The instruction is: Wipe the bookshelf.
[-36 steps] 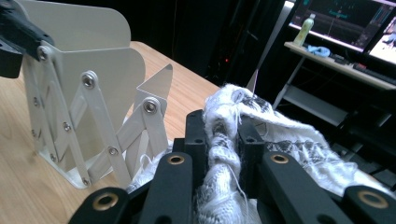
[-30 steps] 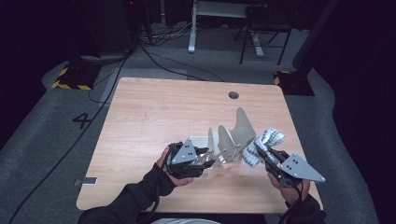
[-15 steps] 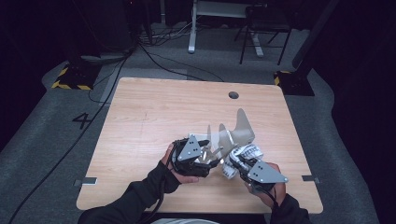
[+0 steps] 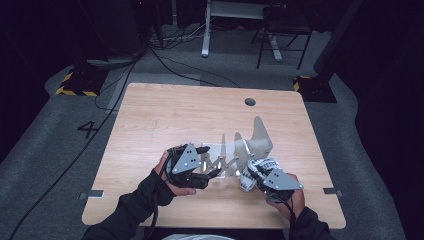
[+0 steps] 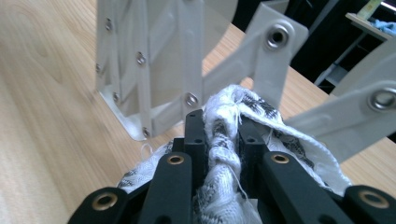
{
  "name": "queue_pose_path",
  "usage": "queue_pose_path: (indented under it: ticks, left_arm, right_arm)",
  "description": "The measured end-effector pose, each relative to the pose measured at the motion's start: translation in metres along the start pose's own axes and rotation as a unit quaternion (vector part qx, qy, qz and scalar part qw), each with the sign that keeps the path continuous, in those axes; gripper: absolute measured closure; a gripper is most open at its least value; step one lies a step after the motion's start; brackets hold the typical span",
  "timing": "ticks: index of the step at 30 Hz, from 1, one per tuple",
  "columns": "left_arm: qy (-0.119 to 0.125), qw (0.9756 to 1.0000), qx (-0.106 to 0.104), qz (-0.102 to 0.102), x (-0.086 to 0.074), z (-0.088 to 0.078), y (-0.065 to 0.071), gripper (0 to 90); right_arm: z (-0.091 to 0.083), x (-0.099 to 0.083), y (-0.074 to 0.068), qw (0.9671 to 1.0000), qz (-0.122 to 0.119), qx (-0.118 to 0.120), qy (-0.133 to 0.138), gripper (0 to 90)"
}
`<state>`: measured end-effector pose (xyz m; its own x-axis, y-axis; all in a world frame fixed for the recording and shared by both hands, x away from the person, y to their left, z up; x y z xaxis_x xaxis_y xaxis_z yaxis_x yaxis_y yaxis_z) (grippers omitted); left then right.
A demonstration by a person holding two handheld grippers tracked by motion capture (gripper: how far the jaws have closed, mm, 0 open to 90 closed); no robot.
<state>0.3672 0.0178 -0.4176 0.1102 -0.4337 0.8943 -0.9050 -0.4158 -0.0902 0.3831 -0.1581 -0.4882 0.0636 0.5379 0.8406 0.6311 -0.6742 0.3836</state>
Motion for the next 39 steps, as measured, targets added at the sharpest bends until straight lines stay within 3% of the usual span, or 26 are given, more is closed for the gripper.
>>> queue_pose_path:
  ticks: [3,6,9,11,15,20,23,26,30,32,33,34,39]
  left_arm:
    - [-0.001,0.9999,0.012,0.005,0.000,-0.001,-0.005,31.0]
    - [-0.005,1.0000,-0.002,0.002,-0.001,0.002,-0.005,34.1]
    - [-0.018,0.9998,0.003,0.007,-0.002,0.007,-0.007,36.4]
    - [-0.018,0.9998,0.002,0.003,-0.001,0.007,-0.007,43.2]
    - [-0.010,0.9997,-0.022,-0.004,0.001,0.005,0.000,52.3]
    - [-0.018,0.9992,-0.030,0.016,0.002,0.008,0.012,62.0]
    - [-0.024,0.9989,-0.027,0.030,0.003,0.008,0.016,64.2]
    - [-0.019,0.9992,-0.022,0.027,0.003,0.006,0.015,68.8]
    - [-0.013,0.9994,-0.021,0.023,0.003,0.006,0.011,76.1]
    - [-0.005,0.9995,-0.027,0.018,0.003,0.006,0.010,78.0]
    - [0.000,0.9994,-0.031,0.014,0.003,0.007,0.009,79.4]
    - [0.000,0.9994,-0.031,0.014,0.003,0.007,0.009,79.6]
    - [0.008,0.9993,-0.030,0.021,0.002,0.009,0.008,81.4]
  right_arm:
    - [0.002,-0.002,0.001,1.0000,0.001,-0.002,-0.003,79.2]
    - [0.004,-0.002,0.002,1.0000,0.001,-0.002,-0.006,79.2]
    - [0.006,-0.003,0.005,1.0000,0.004,-0.001,-0.008,79.1]
    - [0.008,-0.003,0.007,0.9999,0.006,-0.001,-0.009,79.0]
    - [0.010,-0.005,0.012,0.9999,0.011,-0.001,-0.011,79.1]
    - [0.015,-0.005,0.023,0.9997,0.017,-0.011,-0.011,79.3]
    - [0.013,0.003,0.027,0.9996,0.019,-0.015,0.017,79.5]
    - [0.003,0.018,0.024,0.9987,0.013,-0.013,0.049,79.6]
    - [-0.010,0.045,0.008,0.9959,0.003,0.004,0.090,79.6]
    - [-0.013,0.056,-0.006,0.9944,-0.008,0.021,0.104,79.6]
    - [-0.009,0.062,-0.023,0.9934,-0.024,0.045,0.103,79.5]
    - [-0.009,0.062,-0.023,0.9934,-0.024,0.045,0.103,79.5]
    - [0.010,0.059,-0.062,0.9906,-0.061,0.092,0.081,79.5]
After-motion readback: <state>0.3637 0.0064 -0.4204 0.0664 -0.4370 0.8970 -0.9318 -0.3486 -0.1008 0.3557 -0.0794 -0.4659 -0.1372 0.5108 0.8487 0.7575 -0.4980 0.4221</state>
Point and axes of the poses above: each handheld gripper's, and its own axes: z roughly forward along the jaws, x roughly out of its top, y roughly to its right, the point moved 10 cm from there along z, roughly forward along the jaws, and after that the axes turned 5 degrees about -x, right-handed, at the moved point
